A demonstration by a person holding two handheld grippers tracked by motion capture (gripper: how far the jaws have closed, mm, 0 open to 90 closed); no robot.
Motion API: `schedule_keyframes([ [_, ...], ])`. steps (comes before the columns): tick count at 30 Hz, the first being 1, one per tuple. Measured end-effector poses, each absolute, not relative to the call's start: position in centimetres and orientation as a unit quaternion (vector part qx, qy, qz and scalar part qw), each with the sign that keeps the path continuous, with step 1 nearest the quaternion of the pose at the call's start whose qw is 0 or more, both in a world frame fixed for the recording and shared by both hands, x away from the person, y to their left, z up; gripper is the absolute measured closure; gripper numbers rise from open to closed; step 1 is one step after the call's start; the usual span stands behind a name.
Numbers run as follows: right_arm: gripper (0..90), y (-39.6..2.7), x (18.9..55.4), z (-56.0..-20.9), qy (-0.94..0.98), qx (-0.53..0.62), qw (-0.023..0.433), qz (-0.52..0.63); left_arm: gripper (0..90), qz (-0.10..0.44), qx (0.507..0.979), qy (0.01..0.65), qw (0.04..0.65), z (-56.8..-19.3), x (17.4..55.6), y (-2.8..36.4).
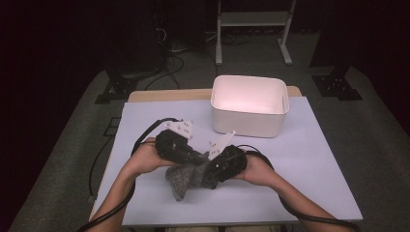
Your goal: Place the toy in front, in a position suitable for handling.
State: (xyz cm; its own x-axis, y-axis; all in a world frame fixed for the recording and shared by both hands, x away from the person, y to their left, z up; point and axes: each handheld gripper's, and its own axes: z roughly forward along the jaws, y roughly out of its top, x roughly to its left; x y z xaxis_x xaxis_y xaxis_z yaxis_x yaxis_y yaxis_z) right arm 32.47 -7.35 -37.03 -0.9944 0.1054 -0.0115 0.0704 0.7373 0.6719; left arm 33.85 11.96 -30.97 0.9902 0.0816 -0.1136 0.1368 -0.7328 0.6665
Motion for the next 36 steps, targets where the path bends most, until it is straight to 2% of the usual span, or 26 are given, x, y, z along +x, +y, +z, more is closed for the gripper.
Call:
schedule_keyframes([
  [4, 56.3, -8.0, 31.7, -36.8, 0.94, 0.045, 0.042, 0.334, 81.7, -0.04, 0.938, 0.06, 0.34, -32.3, 33.8, 11.2],
  [7, 56.6, -9.3, 30.9, -37.1, 0.939, 0.031, 0.072, 0.334, 81.7, -0.061, 0.939, 0.052, 0.334, -33.7, 34.0, 10.3],
  [14, 56.4, -12.2, 31.3, -38.2, 0.927, 0.072, 0.058, 0.363, 81.7, -0.093, 0.937, 0.058, 0.332, -36.2, 34.5, 8.0],
  [27, 56.3, -15.0, 30.9, -40.0, 0.912, 0.091, 0.051, 0.398, 81.7, -0.091, 0.945, 0.065, 0.309, -37.1, 35.0, 7.0],
  [36, 56.2, -16.7, 30.7, -41.9, 0.919, 0.095, 0.033, 0.382, 82.0, -0.087, 0.951, 0.042, 0.295, -37.3, 34.8, 4.6],
])
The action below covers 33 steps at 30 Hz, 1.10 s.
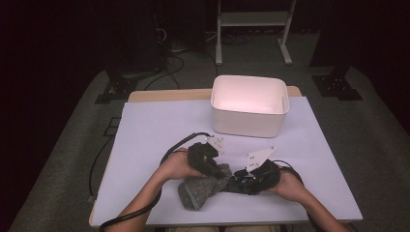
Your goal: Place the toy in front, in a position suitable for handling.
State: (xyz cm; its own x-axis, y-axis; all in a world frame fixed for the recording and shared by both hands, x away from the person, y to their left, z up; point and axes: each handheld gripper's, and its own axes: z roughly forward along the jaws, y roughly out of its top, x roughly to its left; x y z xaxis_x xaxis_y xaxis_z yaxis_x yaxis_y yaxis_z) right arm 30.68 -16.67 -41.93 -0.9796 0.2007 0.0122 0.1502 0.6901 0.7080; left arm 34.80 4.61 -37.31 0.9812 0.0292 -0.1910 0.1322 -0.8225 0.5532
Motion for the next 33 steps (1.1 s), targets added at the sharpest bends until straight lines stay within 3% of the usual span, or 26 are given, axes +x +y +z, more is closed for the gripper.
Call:
schedule_keyframes([
  [5, 55.2, -17.0, 30.5, -42.4, 0.914, 0.098, 0.035, 0.391, 81.8, -0.094, 0.951, 0.047, 0.289, -37.2, 34.9, 4.6],
  [7, 48.7, -16.8, 30.4, -42.8, 0.92, 0.106, 0.042, 0.376, 81.7, -0.087, 0.952, 0.041, 0.29, -37.1, 34.9, 4.8],
  [10, 54.4, -16.7, 30.4, -43.6, 0.926, 0.101, 0.039, 0.363, 81.8, -0.07, 0.953, 0.054, 0.29, -36.8, 35.1, 6.0],
  [17, 55.3, -15.4, 31.2, -43.4, 0.929, 0.077, 0.031, 0.362, 81.7, -0.071, 0.945, 0.084, 0.308, -36.1, 35.2, 9.6],
  [26, 55.3, -11.1, 32.8, -43.3, 0.93, 0.044, 0.022, 0.366, 81.1, -0.068, 0.95, 0.083, 0.295, -36.6, 34.7, 10.5],
  [33, 53.7, -12.4, 32.5, -43.5, 0.923, 0.067, 0.022, 0.378, 81.0, -0.072, 0.945, 0.089, 0.307, -37.3, 34.6, 10.9],
])
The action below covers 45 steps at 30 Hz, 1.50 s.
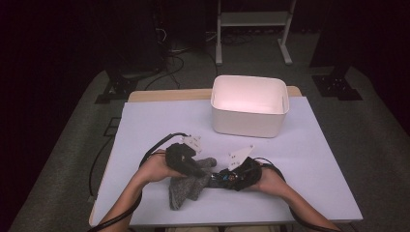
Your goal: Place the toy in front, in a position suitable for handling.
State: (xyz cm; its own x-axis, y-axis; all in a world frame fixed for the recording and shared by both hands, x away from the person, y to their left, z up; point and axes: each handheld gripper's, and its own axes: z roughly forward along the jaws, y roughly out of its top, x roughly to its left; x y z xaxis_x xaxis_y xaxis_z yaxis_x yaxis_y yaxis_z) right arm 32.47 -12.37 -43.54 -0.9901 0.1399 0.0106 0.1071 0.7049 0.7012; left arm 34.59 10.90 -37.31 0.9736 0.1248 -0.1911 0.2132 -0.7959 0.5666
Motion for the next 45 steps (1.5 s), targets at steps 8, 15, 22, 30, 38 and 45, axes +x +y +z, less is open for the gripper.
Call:
schedule_keyframes([
  [8, 49.3, -15.9, 31.4, -44.0, 0.914, 0.112, 0.039, 0.387, 80.8, -0.065, 0.949, 0.086, 0.297, -37.1, 34.6, 10.4],
  [15, 66.1, -15.6, 31.1, -44.4, 0.911, 0.103, 0.036, 0.397, 81.8, -0.061, 0.952, 0.065, 0.292, -36.9, 34.5, 9.1],
  [22, 65.9, -15.4, 30.9, -44.5, 0.91, 0.104, 0.044, 0.398, 81.7, -0.067, 0.956, 0.038, 0.282, -37.0, 34.3, 5.7],
  [30, 65.9, -15.6, 30.9, -44.6, 0.905, 0.111, 0.039, 0.408, 81.8, -0.076, 0.955, 0.033, 0.286, -36.9, 34.5, 4.8],
  [38, 65.8, -15.1, 30.9, -44.7, 0.901, 0.116, 0.037, 0.415, 81.8, -0.071, 0.958, 0.009, 0.276, -37.0, 34.6, 1.9],
  [45, 66.1, -15.2, 30.8, -44.8, 0.899, 0.122, 0.034, 0.419, 81.7, -0.075, 0.954, 0.019, 0.29, -37.1, 34.7, 3.3],
])
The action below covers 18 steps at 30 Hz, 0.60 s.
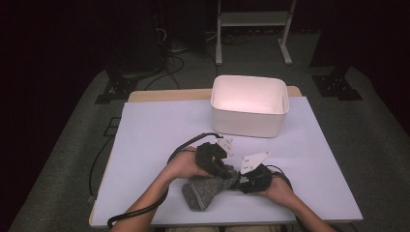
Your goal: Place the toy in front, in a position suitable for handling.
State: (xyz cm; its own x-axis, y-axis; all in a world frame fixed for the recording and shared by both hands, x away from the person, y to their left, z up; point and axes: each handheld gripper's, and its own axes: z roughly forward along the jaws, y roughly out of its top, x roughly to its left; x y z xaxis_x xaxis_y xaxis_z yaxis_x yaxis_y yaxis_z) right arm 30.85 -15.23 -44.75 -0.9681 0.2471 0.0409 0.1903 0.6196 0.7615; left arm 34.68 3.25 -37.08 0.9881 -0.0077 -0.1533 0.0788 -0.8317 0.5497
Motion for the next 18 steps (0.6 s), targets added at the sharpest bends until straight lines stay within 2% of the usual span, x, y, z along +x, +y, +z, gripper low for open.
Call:
schedule_keyframes([
  [18, 66.5, -15.4, 31.1, -44.8, 0.9, 0.126, 0.028, 0.415, 81.2, -0.035, 0.947, 0.114, 0.297, -36.7, 34.7, 13.4],
])
